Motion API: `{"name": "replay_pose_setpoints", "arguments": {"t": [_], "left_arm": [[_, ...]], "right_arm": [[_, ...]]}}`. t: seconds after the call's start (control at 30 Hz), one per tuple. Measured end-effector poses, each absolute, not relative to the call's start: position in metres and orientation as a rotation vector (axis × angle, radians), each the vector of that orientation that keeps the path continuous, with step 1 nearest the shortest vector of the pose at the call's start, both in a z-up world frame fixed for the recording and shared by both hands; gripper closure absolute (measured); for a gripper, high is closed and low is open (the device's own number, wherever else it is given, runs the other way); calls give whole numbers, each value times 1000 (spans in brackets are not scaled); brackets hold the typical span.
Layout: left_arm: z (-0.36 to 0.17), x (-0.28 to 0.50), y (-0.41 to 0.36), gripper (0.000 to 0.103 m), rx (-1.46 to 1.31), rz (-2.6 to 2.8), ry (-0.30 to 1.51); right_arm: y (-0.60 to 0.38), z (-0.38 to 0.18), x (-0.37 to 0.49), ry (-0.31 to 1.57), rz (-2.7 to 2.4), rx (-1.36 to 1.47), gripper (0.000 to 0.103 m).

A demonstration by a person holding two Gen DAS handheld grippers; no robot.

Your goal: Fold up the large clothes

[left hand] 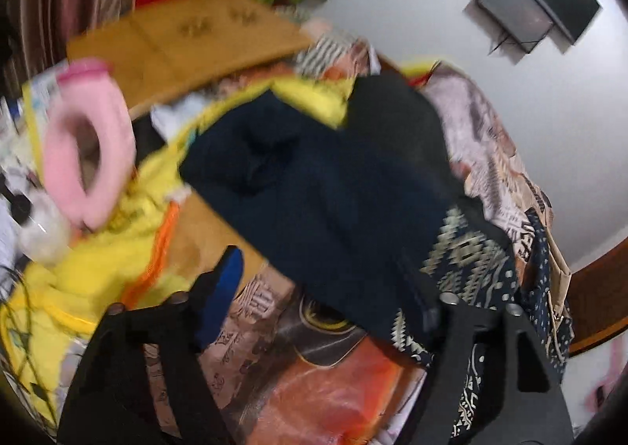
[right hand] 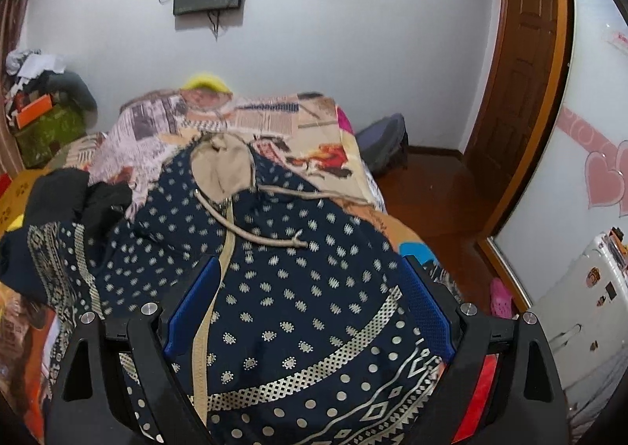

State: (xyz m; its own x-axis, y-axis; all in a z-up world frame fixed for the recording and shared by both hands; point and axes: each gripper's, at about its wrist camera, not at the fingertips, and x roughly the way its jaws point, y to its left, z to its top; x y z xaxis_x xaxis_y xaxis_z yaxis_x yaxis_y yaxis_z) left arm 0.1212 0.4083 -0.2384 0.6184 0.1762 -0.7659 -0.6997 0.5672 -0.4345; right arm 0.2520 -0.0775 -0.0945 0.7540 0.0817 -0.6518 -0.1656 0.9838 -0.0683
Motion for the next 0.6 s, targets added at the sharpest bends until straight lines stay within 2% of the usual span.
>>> {"name": "replay_pose_setpoints", "arguments": {"t": [0.13, 0.33, 0.5, 0.57, 0.6], "left_arm": [[-272, 124, 425, 45, -947, 522, 772], [-302, 134, 437, 46, -1046, 502, 782], [-305, 143, 438, 65, -1015, 564, 796], [-298, 145, 435, 85, -973, 587, 803], [-291, 148, 430, 91, -925, 601, 811]], "right_arm": [[-72, -104, 258, 739, 149, -124, 14], [-66, -110, 261, 756, 156, -147, 14], [-66, -109, 259, 757, 160, -149, 14], [-68, -108, 258, 760, 162, -150, 14], [-69, -108, 258, 761, 164, -150, 14]]}}
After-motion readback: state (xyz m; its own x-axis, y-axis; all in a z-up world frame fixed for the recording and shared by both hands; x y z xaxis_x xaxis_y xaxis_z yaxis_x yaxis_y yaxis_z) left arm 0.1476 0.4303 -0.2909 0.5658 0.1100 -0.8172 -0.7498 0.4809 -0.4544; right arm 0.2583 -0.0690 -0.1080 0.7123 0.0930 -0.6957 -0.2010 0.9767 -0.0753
